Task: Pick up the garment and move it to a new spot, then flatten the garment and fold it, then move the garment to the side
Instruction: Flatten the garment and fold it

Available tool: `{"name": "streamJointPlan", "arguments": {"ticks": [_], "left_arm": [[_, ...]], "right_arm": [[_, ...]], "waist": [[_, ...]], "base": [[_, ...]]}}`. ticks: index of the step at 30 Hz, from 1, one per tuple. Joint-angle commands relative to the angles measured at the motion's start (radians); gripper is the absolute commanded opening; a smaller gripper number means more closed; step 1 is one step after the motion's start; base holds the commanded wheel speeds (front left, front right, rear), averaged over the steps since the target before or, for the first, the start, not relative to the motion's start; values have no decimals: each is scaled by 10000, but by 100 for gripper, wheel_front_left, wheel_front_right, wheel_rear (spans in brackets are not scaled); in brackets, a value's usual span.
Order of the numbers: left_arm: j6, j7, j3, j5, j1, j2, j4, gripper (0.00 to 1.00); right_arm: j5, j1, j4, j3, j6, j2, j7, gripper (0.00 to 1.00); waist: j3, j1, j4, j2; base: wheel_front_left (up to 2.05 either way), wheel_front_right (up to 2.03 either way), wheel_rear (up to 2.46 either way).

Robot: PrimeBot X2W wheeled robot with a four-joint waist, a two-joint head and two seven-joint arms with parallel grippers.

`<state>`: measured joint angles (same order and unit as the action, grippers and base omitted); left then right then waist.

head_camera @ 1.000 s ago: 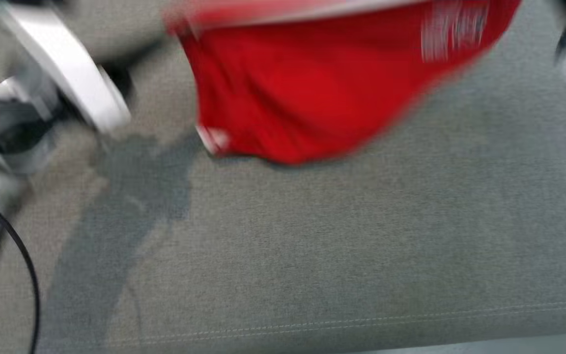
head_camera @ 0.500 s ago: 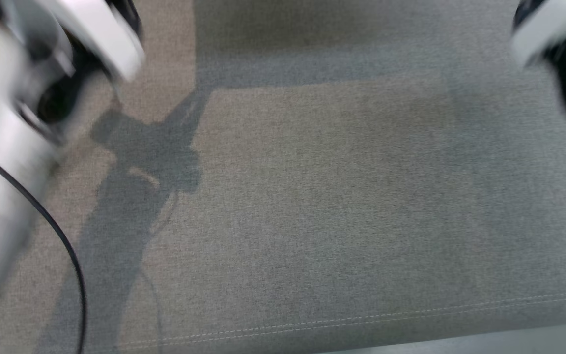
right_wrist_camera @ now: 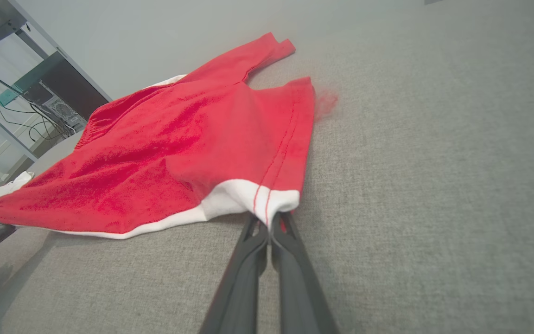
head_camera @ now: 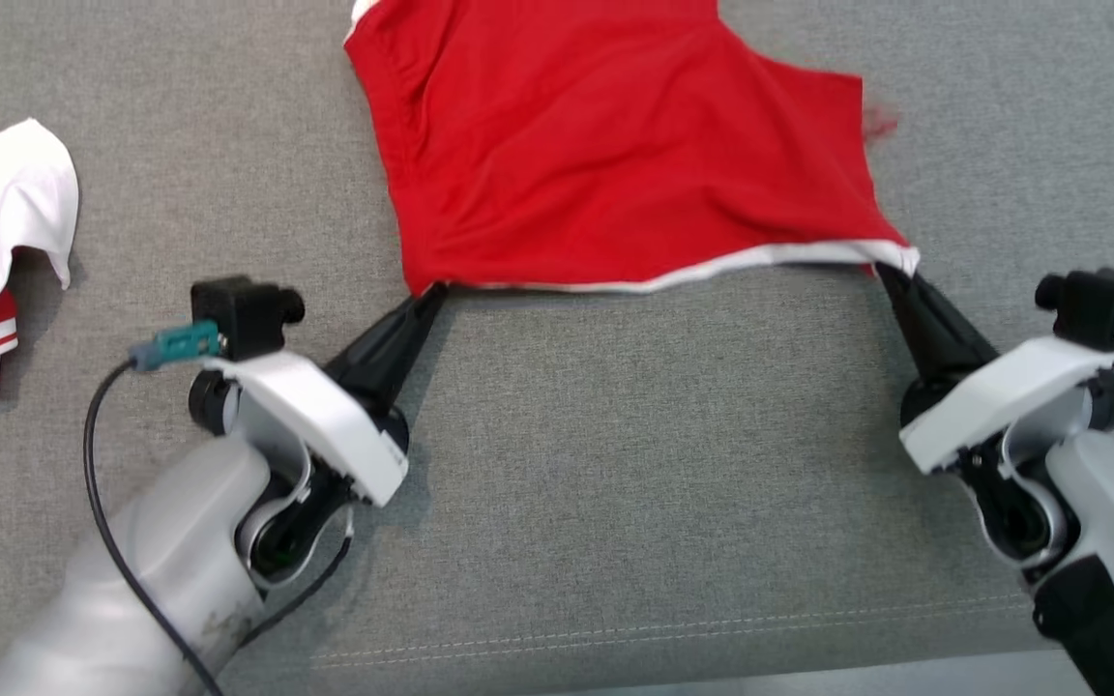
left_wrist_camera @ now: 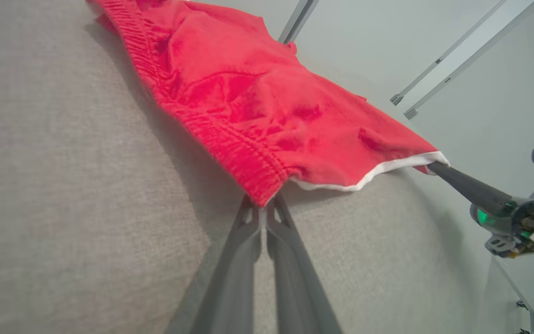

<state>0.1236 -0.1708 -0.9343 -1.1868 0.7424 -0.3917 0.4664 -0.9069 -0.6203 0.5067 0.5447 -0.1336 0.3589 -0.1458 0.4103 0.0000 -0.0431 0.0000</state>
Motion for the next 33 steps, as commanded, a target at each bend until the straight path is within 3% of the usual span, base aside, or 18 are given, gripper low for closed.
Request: {"name": "streamJointPlan", "arguments": {"ticks": [1, 4, 14, 21, 22, 23, 24, 27, 33], "left_arm": [[69, -223, 244, 77, -231, -478, -223, 0], [26, -439, 284, -12, -897, -700, -483, 0], [-857, -625, 488, -569, -2914, -1582, -2384, 0], [-735, -416, 534, -1197, -3407, -1584, -2719, 0], [-666, -298, 503, -1334, -3458, -1547, -2707, 42], [-608, -156, 451, -1441, -3493, -1527, -2686, 100], [-542, -102, 421, -1478, -3501, -1520, -2684, 100], [-480, -66, 386, -1527, -3590, -1564, -2653, 100], [-1399, -420, 445, -854, -3764, -1969, -2719, 100]], "right_arm": [[-67, 694, -490, -5, 29, 109, -197, 0], [-25, 1457, -989, -278, 29, 129, -304, 0], [468, 4042, -2837, -1635, 29, -352, 560, 0], [1282, 4978, -3598, -2477, 29, -1039, 1643, 0], [1437, 5043, -3681, -2558, 29, -1103, 1766, 36], [1511, 5106, -3773, -2621, 29, -1188, 1891, 91], [1573, 5163, -3867, -2676, 29, -1255, 2001, 100], [1797, 5360, -4141, -2924, 29, -1364, 2239, 100], [2290, 5743, -4660, -3477, 29, -1434, 2367, 100]], "waist": [[-165, 0, -71, 0], [-367, 0, -109, 0], [-731, 0, 102, 0], [-886, 0, 238, 0], [-913, 0, 246, 0], [-945, 0, 254, 0], [-974, 0, 255, 0], [-1123, 0, 250, 0], [-1493, 0, 282, 0]], "base": [[0, 0, 0], [0, 0, 0], [0, 0, 0], [0, 0, 0], [0, 0, 0], [0, 0, 0], [0, 0, 0], [0, 0, 0], [0, 0, 0]]}}
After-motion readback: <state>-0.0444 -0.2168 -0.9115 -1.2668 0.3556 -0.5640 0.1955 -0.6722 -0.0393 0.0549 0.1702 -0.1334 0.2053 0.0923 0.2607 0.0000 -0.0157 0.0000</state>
